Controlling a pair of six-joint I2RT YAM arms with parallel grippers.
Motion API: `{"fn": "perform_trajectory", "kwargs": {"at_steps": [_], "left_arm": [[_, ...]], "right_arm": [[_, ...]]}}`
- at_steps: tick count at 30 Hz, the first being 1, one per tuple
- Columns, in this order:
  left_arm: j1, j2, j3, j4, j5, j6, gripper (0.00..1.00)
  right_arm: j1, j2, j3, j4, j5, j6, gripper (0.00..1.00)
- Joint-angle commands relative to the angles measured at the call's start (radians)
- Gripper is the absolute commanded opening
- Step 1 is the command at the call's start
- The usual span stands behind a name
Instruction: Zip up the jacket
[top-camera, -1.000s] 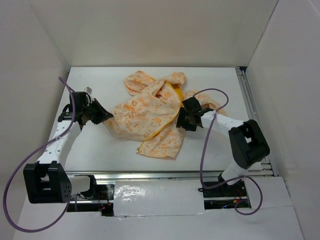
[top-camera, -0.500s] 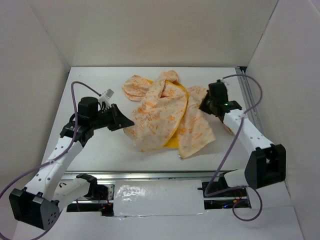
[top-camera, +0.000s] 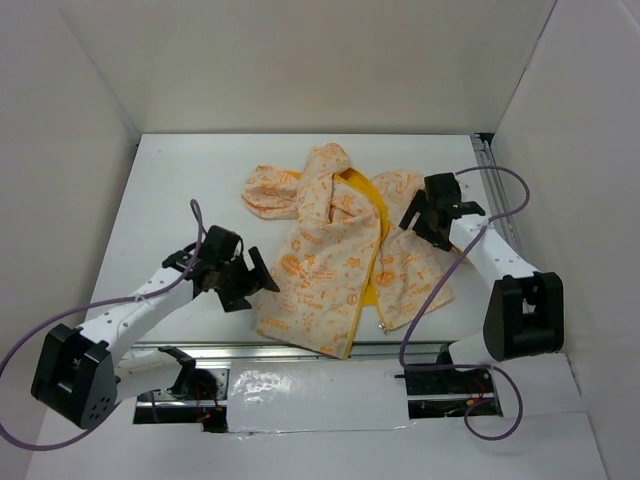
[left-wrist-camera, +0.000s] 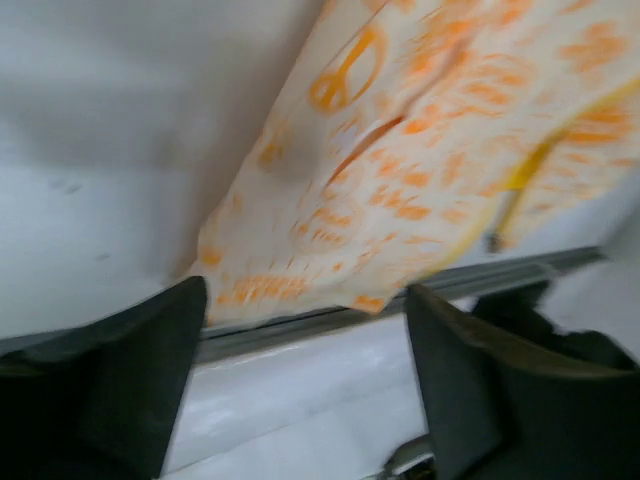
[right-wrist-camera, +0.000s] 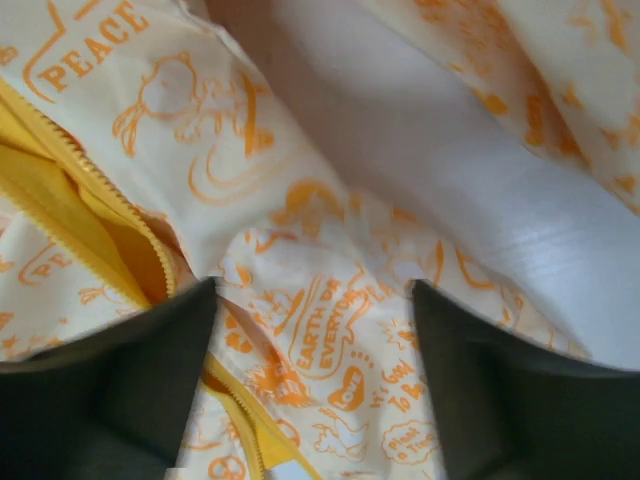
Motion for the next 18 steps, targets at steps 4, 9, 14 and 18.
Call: {"fn": "perform_trajectory", "kwargs": {"at_steps": [4, 9, 14, 18], "left_arm": [[-0.084, -0.018, 0.112, -0.099, -0.213, -0.015, 0.99], [-0.234, 0.105, 0.229, 0.082, -0.181, 0.2, 0.99], [-0.296, 0.388, 0.367, 0.183, -0.083, 0.306, 0.99], [-0.296, 0.586, 0.492, 0.189, -0.037, 0.327, 0.99]], "right_arm": [[0.086, -0.14, -0.008, -0.053, 0.172, 0.055, 0.99], [0.144, -0.178, -0.168, 0.016, 0.001, 0.06, 1.0], [0.166, -0.194, -0.296, 0.085, -0.107, 0.069, 1.0], [0.169, -0.157, -0.319, 0.102, -0.101, 0.075, 1.0]]}}
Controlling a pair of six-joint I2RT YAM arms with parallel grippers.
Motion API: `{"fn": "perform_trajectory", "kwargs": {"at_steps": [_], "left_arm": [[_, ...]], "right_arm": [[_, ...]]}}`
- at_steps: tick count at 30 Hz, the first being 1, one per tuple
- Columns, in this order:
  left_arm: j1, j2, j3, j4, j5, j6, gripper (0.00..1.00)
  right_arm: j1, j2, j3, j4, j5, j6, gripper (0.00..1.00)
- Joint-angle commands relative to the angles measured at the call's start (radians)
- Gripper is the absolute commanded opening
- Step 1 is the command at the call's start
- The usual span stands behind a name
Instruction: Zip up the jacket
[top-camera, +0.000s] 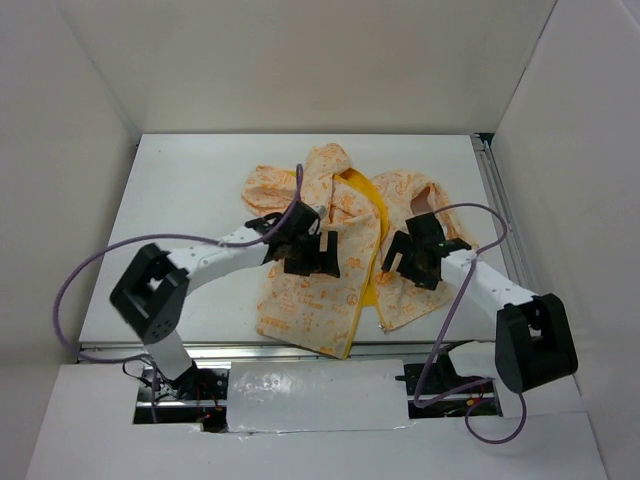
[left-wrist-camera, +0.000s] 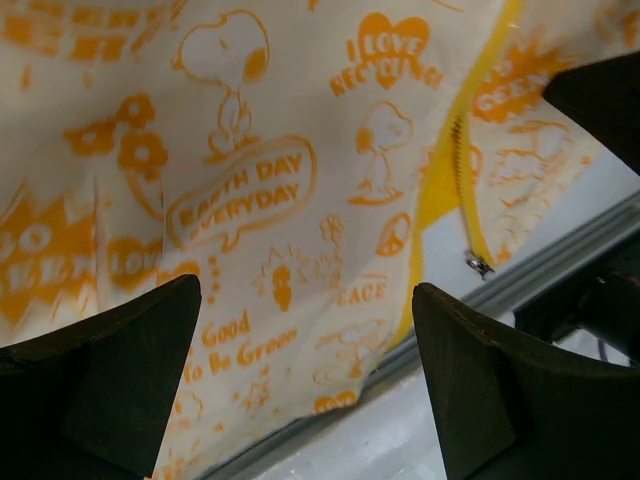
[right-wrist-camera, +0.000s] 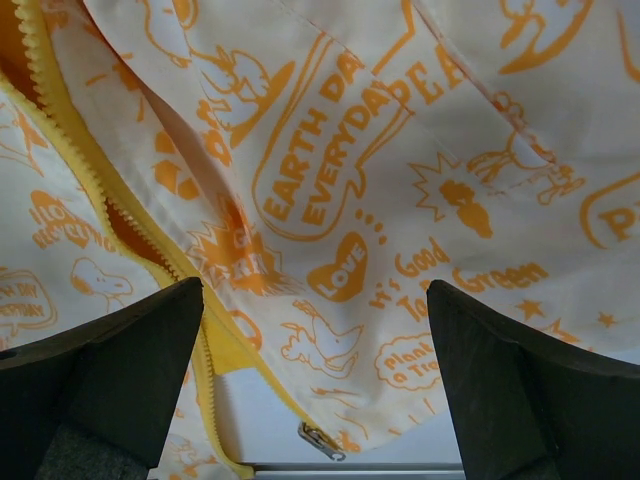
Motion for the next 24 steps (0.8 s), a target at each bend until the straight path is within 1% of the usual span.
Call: {"fn": "perform_trajectory", "kwargs": {"at_steps": [1, 5, 7, 9, 10, 12, 13, 15, 16, 18, 19, 20, 22, 23, 24], "left_arm": [[0.01, 0.139, 0.117, 0.04, 0.053, 0.063, 0.99], [0.051, 0.29, 0.233, 0.006, 0.041, 0.062, 0.99], [0.087, 0.37, 0.27, 0.004, 0.024, 0.057, 0.99], [0.13, 0.427, 0.347, -0.015, 0.03, 0.068, 0.99], [0.142, 0.48, 0.399, -0.016, 0.04, 0.077, 0.99], [0.188, 0.551, 0.479, 0.0, 0.059, 0.079, 0.99], [0.203, 0.574, 0.513, 0.004, 0.076, 0.068, 0.99], [0.242, 0.643, 0.58, 0.029, 0.097, 0.06, 0.99], [0.251, 0.664, 0.652, 0.035, 0.12, 0.06, 0.99], [0.277, 0.72, 0.765, 0.006, 0.142, 0.065, 0.99], [0.28, 0.724, 0.789, -0.009, 0.157, 0.079, 0.99], [0.277, 0.708, 0.798, -0.022, 0.157, 0.094, 0.99], [0.254, 0.648, 0.719, 0.01, 0.145, 0.144, 0.99], [0.246, 0.563, 0.668, 0.038, 0.121, 0.16, 0.99], [0.236, 0.516, 0.561, 0.081, 0.108, 0.193, 0.99]], "right_arm": [[0.005, 0.042, 0.007, 0.078, -0.024, 0.022, 1.0], [-0.01, 0.142, 0.066, 0.108, -0.036, 0.016, 1.0], [-0.016, 0.215, 0.097, 0.134, -0.04, 0.011, 1.0], [-0.022, 0.26, 0.151, 0.145, -0.048, -0.001, 1.0], [-0.027, 0.304, 0.19, 0.151, -0.051, -0.009, 0.99], [-0.032, 0.369, 0.235, 0.154, -0.031, -0.008, 0.99], [-0.032, 0.389, 0.282, 0.159, -0.024, -0.018, 0.99], [-0.036, 0.441, 0.321, 0.195, -0.014, -0.027, 0.99], [-0.044, 0.46, 0.371, 0.202, -0.017, -0.049, 0.99], [-0.053, 0.495, 0.41, 0.202, -0.017, -0.087, 0.99], [-0.053, 0.495, 0.437, 0.196, -0.014, -0.102, 0.98], [-0.05, 0.474, 0.438, 0.191, -0.013, -0.116, 0.98], [-0.041, 0.428, 0.404, 0.193, 0.002, -0.153, 0.98], [-0.027, 0.367, 0.387, 0.194, 0.01, -0.159, 0.98], [-0.016, 0.342, 0.352, 0.191, 0.015, -0.17, 0.98]]}}
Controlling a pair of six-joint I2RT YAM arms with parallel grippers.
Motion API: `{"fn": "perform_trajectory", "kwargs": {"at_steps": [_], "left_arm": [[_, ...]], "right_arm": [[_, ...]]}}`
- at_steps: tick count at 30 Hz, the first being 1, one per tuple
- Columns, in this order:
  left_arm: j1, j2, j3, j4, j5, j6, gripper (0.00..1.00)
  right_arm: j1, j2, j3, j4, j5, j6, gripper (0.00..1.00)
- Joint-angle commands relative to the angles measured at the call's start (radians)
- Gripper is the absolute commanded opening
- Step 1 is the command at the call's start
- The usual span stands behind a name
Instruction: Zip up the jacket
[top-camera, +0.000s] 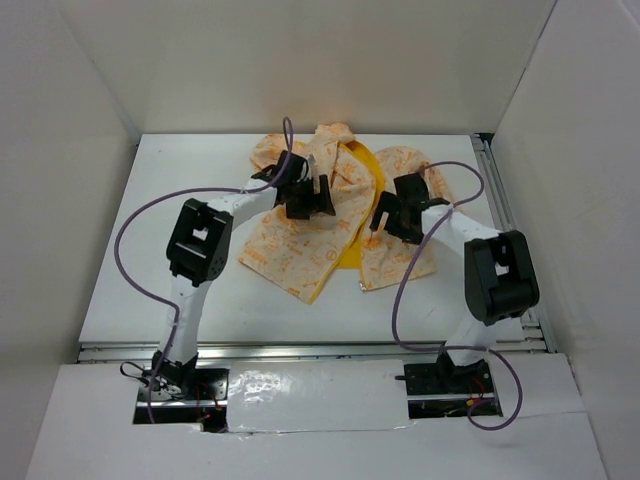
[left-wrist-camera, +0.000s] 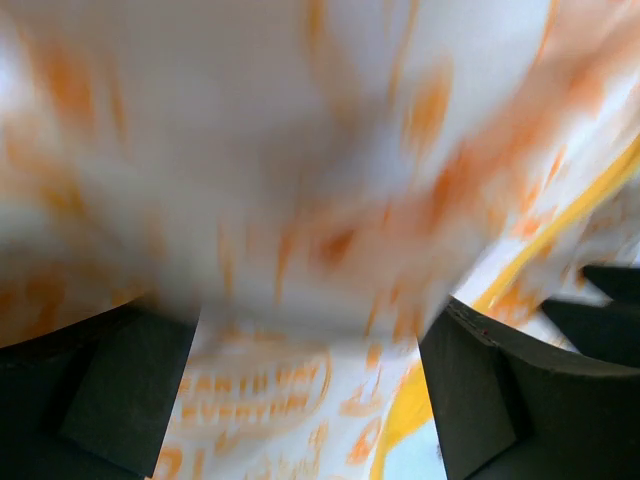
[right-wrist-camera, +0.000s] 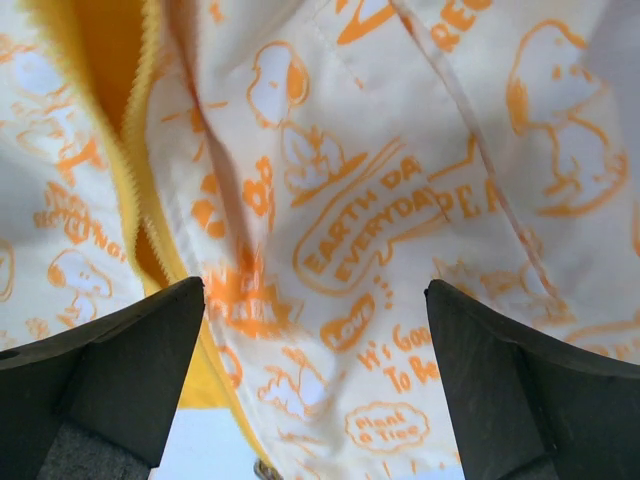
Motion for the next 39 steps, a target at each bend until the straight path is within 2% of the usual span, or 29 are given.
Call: {"fn": "perform_trajectory", "kwargs": {"at_steps": [1, 2, 7, 10, 13, 16, 24, 34, 35, 36, 37, 39], "left_arm": [[-0.069, -0.187, -0.183, 0.06, -0.015, 0.117, 0.99], [-0.073, -0.273, -0.225, 0.073, -0.006, 0.135, 0.99], [-0.106, -0.485, -0.473, 0.034, -0.047, 0.117, 0.99], [-0.104, -0.679, -0.677, 0.052, -0.07, 0.083, 0.99], [-0.106, -0.807, -0.814, 0.095, -0.046, 0.069, 0.99], [-0.107, -0.87, -0.903, 0.119, -0.018, 0.066, 0.99], [-0.107, -0.875, -0.984, 0.138, -0.05, 0.051, 0.99], [-0.101, -0.846, -0.96, 0.147, -0.046, 0.051, 0.99], [-0.101, -0.847, -0.961, 0.141, -0.053, 0.048, 0.99], [-0.101, -0.85, -0.96, 0.135, -0.066, 0.042, 0.99], [-0.101, -0.854, -0.96, 0.132, -0.07, 0.042, 0.99], [-0.101, -0.858, -0.957, 0.118, -0.075, 0.039, 0.99]], "right_arm": [[0.036, -0.146, -0.049, 0.021, 0.04, -0.065, 0.98], [0.054, -0.199, -0.064, 0.006, 0.053, -0.066, 0.98], [0.139, -0.301, -0.178, -0.048, 0.091, -0.077, 0.96], [0.206, -0.302, -0.213, -0.082, 0.112, -0.054, 0.93], [0.237, -0.264, -0.212, -0.125, 0.137, -0.027, 0.89], [0.266, -0.227, -0.209, -0.123, 0.145, -0.013, 0.87], [0.295, -0.094, -0.164, -0.162, 0.142, 0.006, 0.8], [0.304, -0.059, -0.195, -0.125, 0.07, 0.007, 0.66], [0.304, -0.042, -0.197, -0.125, 0.07, 0.007, 0.56], [0.303, -0.036, -0.2, -0.125, 0.07, 0.01, 0.52], [0.304, -0.028, -0.203, -0.122, 0.076, 0.016, 0.41], [0.303, -0.031, -0.212, -0.119, 0.08, 0.021, 0.34]]}}
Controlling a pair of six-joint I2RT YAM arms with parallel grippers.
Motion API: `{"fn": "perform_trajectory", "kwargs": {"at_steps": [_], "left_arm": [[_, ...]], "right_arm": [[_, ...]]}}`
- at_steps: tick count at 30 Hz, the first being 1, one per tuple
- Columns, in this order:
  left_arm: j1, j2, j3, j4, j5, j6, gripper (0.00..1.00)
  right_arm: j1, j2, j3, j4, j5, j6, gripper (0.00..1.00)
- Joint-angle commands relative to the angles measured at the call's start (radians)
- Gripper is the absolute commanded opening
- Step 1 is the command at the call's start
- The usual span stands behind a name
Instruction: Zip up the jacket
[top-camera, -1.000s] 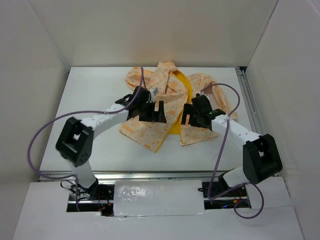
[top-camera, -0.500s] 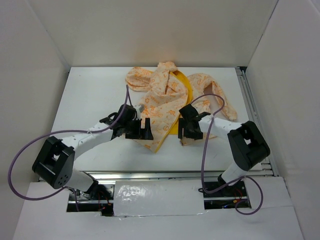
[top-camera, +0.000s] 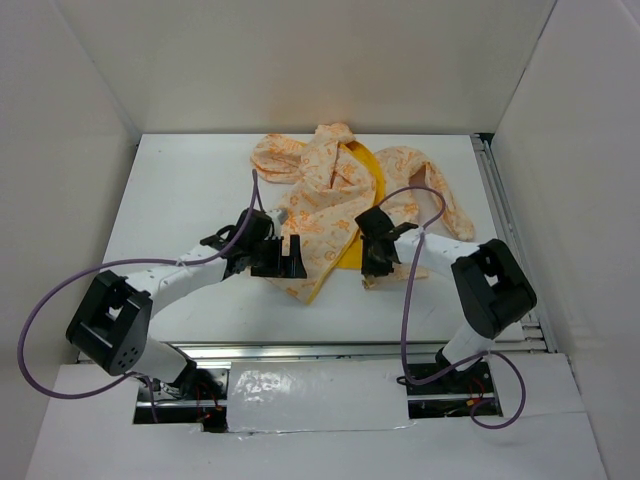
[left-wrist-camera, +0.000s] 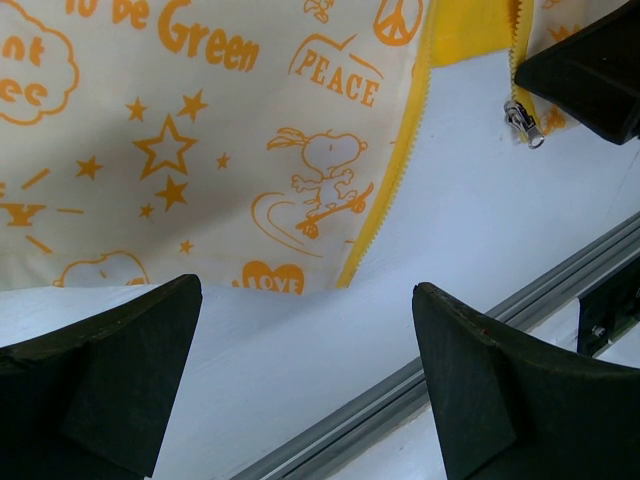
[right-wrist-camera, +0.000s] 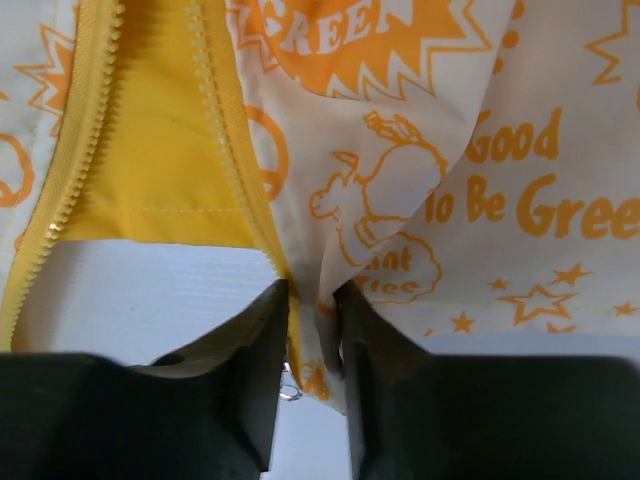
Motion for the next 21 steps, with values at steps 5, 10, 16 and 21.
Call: {"fn": "perform_trajectory", "kwargs": {"at_steps": [5, 10, 16, 21], "left_arm": [[-0.006, -0.009, 0.041, -0.008, -0.01, 0.013, 0.99], [-0.036, 0.027, 0.078, -0.079, -0.063, 0.074, 0.99], [-0.082, 0.104, 0.171, -0.145, -0.155, 0.198, 0.95], [-0.092, 0.179, 0.199, -0.197, -0.223, 0.259, 0.89]], "right_arm": [[0.005, -0.039, -0.091, 0.058, -0.059, -0.016, 0.0], [-0.02, -0.177, -0.139, 0.158, -0.177, -0.056, 0.0], [-0.087, -0.351, -0.163, 0.208, -0.291, -0.122, 0.0], [-0.141, -0.414, -0.168, 0.169, -0.339, -0.142, 0.0]]}}
